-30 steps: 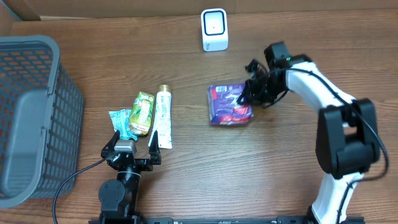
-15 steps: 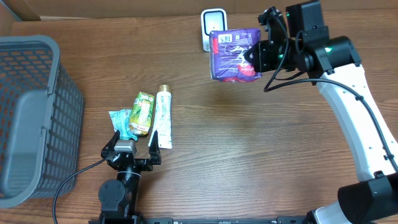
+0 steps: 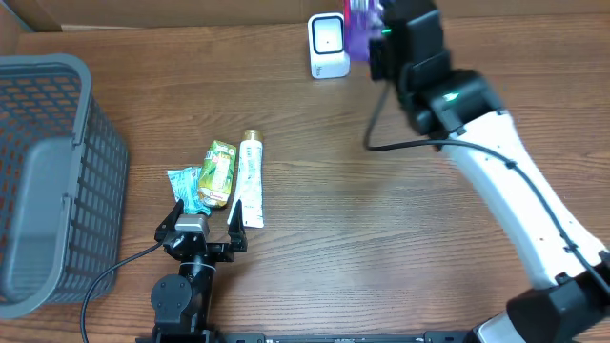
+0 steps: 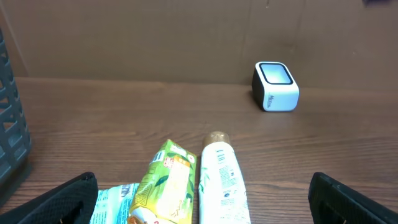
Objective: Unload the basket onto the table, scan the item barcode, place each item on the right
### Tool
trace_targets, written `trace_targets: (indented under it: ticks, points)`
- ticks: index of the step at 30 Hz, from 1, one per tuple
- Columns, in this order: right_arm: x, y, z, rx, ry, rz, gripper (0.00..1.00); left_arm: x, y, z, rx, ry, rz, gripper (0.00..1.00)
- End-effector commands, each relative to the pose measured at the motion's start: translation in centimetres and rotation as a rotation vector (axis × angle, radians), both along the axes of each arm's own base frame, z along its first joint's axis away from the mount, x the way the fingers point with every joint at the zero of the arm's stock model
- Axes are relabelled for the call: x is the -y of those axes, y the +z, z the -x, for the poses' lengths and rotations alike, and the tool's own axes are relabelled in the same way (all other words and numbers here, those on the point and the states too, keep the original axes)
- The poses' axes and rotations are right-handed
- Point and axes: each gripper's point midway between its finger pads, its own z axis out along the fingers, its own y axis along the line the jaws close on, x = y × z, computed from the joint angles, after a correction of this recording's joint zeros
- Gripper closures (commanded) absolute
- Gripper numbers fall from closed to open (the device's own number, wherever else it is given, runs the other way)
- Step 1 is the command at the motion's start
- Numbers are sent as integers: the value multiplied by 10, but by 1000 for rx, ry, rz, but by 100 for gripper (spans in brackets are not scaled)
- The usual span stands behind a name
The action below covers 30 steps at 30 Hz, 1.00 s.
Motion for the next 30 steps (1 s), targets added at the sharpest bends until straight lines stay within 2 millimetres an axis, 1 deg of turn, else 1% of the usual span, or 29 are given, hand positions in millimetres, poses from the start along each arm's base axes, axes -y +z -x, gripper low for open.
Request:
trace_targets:
  ticks: [1, 4, 7, 8, 11, 13, 14, 16, 17, 22, 24, 30]
  points:
    - [28, 8, -16, 83, -215, 378, 96, -3, -1, 0, 5, 16, 17, 0]
    - [19, 0, -42, 110, -230, 606, 96, -3, -1, 0, 5, 16, 17, 1]
    - [10, -15, -64, 83, -187, 878, 96, -3, -1, 0, 5, 16, 17, 0]
    - [4, -25, -73, 68, -159, 972, 96, -3, -1, 0, 5, 16, 17, 0]
    - [-7, -48, -89, 51, -109, 1117, 96, -3, -1, 0, 5, 16, 17, 0]
    - [-14, -72, -97, 18, -59, 1202, 96, -3, -1, 0, 5, 16, 17, 0]
    - [-19, -88, -103, 3, -23, 1246, 96, -3, -1, 0, 5, 16, 17, 1]
    - [-26, -104, -109, 2, 26, 1281, 96, -3, -1, 0, 5, 16, 17, 1]
    - [-29, -109, -111, 7, 42, 1295, 96, -3, -1, 0, 5, 16, 17, 0]
    - [-45, -127, -123, 70, 91, 1344, 96, -3, -1, 0, 5, 16, 17, 0]
    - [-46, -130, -125, 71, 104, 1362, 96, -3, -1, 0, 5, 16, 17, 0]
    - [-49, -130, -129, 103, 113, 1376, 96, -3, -1, 0, 5, 16, 17, 0]
